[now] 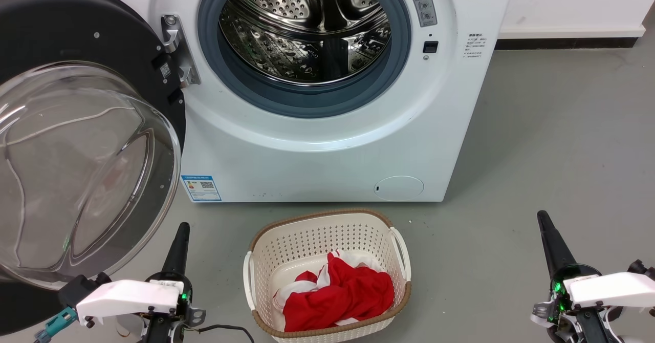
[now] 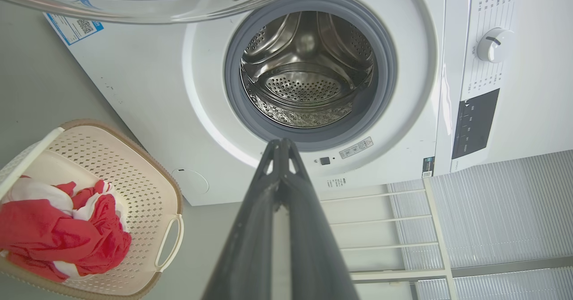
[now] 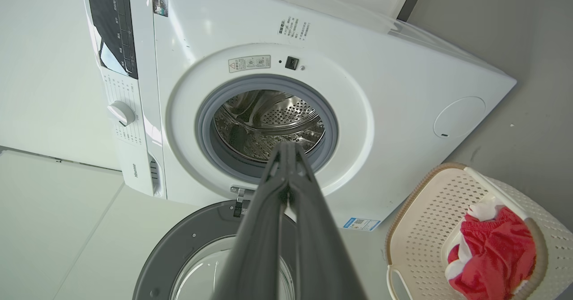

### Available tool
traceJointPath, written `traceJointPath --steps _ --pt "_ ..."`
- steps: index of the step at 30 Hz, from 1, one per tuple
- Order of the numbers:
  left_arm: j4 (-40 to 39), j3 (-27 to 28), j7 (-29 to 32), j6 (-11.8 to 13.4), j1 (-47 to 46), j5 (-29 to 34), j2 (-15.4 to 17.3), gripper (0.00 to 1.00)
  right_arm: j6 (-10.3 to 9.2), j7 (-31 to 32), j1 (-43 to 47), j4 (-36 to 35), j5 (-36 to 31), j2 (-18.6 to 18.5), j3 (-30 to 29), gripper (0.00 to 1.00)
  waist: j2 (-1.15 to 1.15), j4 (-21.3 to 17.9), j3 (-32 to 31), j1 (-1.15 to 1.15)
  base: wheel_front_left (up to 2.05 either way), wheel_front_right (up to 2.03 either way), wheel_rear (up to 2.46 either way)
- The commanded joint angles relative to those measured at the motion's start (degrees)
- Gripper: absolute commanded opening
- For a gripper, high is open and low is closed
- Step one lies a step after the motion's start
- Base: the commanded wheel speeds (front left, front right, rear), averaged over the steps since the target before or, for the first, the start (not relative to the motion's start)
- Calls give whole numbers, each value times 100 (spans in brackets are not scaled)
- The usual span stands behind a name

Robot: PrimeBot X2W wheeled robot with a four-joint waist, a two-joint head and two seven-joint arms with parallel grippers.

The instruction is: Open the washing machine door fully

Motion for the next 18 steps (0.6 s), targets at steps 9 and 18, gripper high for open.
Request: traceJointPath --steps 9,18 --pt "32 96 141 -108 -122 -514 -15 0 -1 104 -165 74 530 -11 -59 0 0 7 -1 0 0 0 0" --pt "74 151 242 -153 -141 -918 -36 0 -1 192 -210 142 934 2 -105 0 0 14 -2 0 0 0 0"
